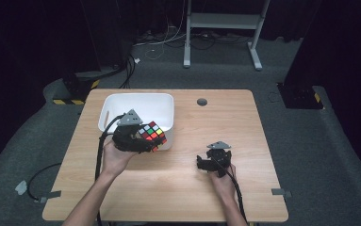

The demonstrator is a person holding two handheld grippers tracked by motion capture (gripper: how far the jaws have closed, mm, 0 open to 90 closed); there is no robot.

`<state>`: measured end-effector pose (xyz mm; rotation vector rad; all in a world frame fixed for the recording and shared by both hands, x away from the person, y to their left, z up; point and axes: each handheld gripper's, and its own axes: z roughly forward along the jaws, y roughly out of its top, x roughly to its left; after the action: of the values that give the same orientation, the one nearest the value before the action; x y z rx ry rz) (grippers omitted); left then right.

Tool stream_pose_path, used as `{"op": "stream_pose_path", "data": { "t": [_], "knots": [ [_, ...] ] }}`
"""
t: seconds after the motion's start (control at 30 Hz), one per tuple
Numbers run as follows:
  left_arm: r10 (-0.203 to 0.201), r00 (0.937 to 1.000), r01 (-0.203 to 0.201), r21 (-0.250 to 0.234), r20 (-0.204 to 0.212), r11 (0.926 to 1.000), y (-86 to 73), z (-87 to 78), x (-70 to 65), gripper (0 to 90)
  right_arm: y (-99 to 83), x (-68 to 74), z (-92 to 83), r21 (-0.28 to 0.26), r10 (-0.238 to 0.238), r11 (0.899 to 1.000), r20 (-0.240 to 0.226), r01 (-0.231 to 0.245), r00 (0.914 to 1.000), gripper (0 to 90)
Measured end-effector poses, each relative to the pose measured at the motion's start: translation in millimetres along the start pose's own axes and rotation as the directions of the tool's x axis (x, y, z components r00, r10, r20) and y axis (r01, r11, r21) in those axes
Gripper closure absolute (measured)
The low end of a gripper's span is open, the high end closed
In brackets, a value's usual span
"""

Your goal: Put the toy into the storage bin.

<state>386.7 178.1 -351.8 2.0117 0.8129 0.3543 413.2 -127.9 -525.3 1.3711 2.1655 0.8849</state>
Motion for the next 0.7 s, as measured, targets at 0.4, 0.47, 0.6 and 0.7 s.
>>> {"op": "stream_pose_path", "data": {
  "t": [0.4,0.47,0.6,0.7],
  "knots": [
    [-0.019,0.9998,0.019,-0.017,-0.010,0.9997,16.1,-1.0,12.9,33.5,0.0,0.0,0.0,0.000,0.000,1.000,0.000,0.000,1.0000,14.3],
    [-0.015,0.9996,0.015,-0.017,-0.023,0.9998,21.1,-0.5,15.7,33.5,0.0,0.0,0.0,0.000,-0.001,1.000,0.000,0.001,1.0000,14.3],
    [-0.008,0.9988,0.008,-0.006,-0.047,1.0000,28.4,0.5,20.2,33.5,0.0,0.1,-0.1,0.001,0.001,1.000,0.000,-0.001,1.0000,14.3],
    [-0.006,0.9979,0.007,0.007,-0.064,1.0000,33.3,1.7,25.0,33.5,0.0,0.1,-0.1,0.002,0.000,1.000,0.001,0.000,1.0000,14.3]
  ]
}}
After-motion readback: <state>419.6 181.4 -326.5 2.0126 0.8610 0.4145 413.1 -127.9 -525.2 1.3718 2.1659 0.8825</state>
